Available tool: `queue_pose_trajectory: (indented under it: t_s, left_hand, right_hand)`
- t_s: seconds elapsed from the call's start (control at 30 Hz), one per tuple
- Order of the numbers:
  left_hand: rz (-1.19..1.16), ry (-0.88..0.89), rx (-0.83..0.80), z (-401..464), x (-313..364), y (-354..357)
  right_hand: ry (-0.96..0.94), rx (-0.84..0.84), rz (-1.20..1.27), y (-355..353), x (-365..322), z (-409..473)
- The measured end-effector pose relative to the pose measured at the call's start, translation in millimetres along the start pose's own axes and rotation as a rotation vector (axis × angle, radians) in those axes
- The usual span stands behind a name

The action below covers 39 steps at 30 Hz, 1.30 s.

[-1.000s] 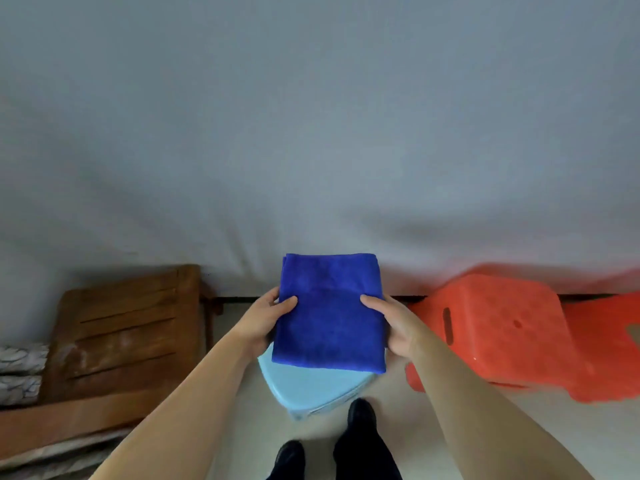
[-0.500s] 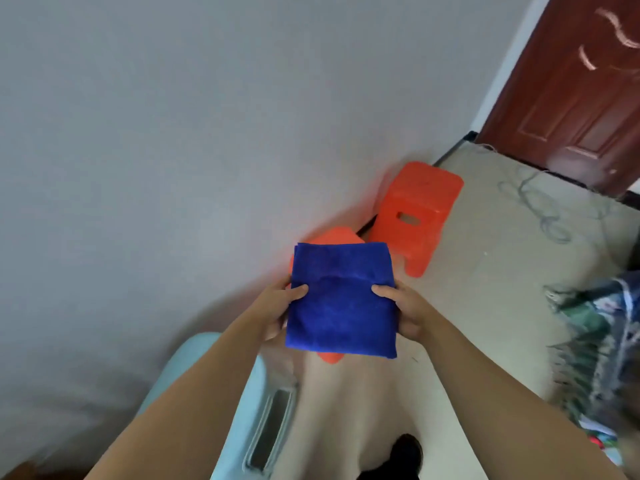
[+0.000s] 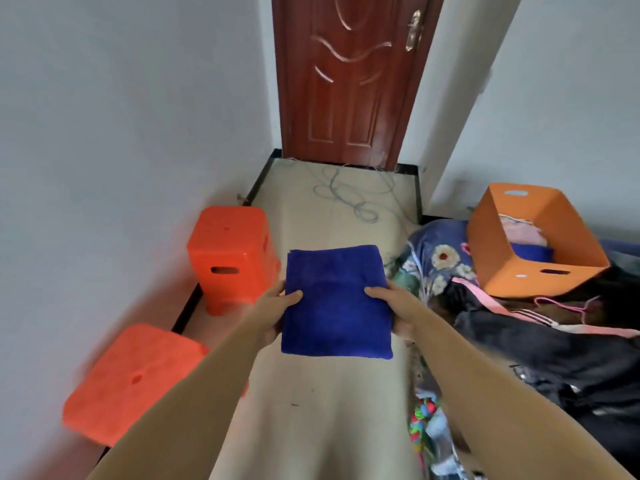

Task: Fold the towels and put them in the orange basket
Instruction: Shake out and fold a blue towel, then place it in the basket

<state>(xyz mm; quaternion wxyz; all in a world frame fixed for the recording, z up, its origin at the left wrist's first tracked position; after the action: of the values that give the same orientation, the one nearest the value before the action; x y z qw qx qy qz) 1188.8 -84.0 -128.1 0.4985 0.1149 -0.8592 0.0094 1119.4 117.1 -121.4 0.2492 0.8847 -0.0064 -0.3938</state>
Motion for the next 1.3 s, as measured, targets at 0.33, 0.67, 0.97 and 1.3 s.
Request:
queue_pose_trajectory:
  t_s: [0.33,0.67,0.97,1.3]
  left_hand:
    - [0.222,-0.004,-0.205,186,91,105]
    - [0.499,-0.018,-0.430,377,213,251]
    - [0.708,0.067,-0.676,476,238,493]
    - [1.351,0.314,-0.657,591,207,704]
  right_hand:
    - [-0.094,0.159,0.181,-104,-119,95]
    - [-0.339,0.417,0.425,-197,-257,169]
    - [-0.518,0.673,0.683,-375,-333,168]
    - [-0.336,0.990,0.836,-548,-351,217]
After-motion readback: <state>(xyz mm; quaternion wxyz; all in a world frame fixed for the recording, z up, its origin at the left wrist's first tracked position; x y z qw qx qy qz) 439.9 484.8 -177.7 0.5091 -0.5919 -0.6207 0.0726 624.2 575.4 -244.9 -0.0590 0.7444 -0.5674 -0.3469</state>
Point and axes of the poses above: each hand's wrist, its own z-axis towards the middle knuckle, its own y-axis out of the palm, x = y × z, the point moved 8 cm from there along z, towards the middle knuckle, and after that the axes turned 12 degrees about z, right-handed, at the moved point
